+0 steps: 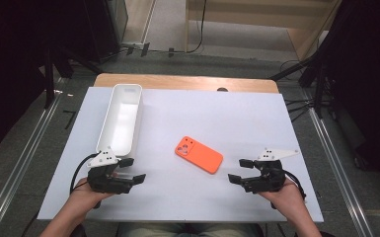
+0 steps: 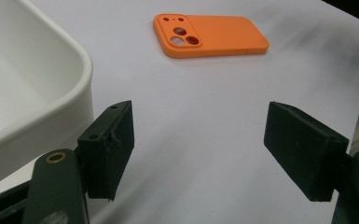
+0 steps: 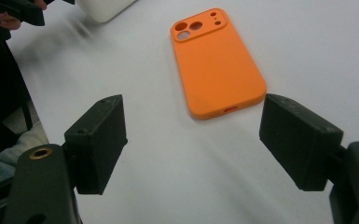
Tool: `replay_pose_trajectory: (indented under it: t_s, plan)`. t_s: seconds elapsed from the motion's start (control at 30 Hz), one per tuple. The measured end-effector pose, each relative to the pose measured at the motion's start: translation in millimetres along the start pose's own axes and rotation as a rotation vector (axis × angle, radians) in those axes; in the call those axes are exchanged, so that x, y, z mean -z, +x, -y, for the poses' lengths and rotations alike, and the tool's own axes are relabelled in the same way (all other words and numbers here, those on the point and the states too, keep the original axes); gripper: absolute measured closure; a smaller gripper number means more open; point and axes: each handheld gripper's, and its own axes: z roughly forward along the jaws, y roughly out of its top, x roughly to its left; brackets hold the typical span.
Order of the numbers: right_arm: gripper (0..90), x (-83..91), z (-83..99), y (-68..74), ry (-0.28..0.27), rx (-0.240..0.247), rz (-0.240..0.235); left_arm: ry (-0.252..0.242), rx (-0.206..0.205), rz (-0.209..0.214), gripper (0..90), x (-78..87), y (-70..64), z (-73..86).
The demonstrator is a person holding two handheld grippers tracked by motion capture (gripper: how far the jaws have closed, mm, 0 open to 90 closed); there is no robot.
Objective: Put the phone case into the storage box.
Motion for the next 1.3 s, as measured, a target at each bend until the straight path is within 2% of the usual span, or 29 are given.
replay_pose_trajectory:
  t_s: [0.33,0.63,0.8,0.83,0.97,1.3]
  plan:
    - [21.9,-1.7,-9.2,0.0,-0.005,0.023,0.004,-0.001,0.000,0.001,24.1,0.0,0.1,0.0]
    - [16.5,-7.0,-20.8,2.0,-0.004,0.049,-0.003,-0.002,0.001,-0.001,24.1,-0.3,0.0,0.2]
    - [14.7,-14.0,-25.6,1.4,0.049,0.082,-0.030,-0.002,0.003,-0.002,24.1,-0.3,0.3,0.2]
    - [10.8,-15.4,-26.6,1.7,0.050,0.093,-0.028,-0.001,0.003,-0.004,24.1,-0.2,0.3,0.1]
    - [9.3,-18.0,-31.3,2.2,0.015,0.103,-0.023,0.001,0.000,-0.003,24.1,-0.5,0.5,0.1]
    - [9.4,-24.1,-43.7,0.4,0.016,0.100,-0.012,-0.003,0.005,-0.007,24.1,-0.1,0.9,0.1]
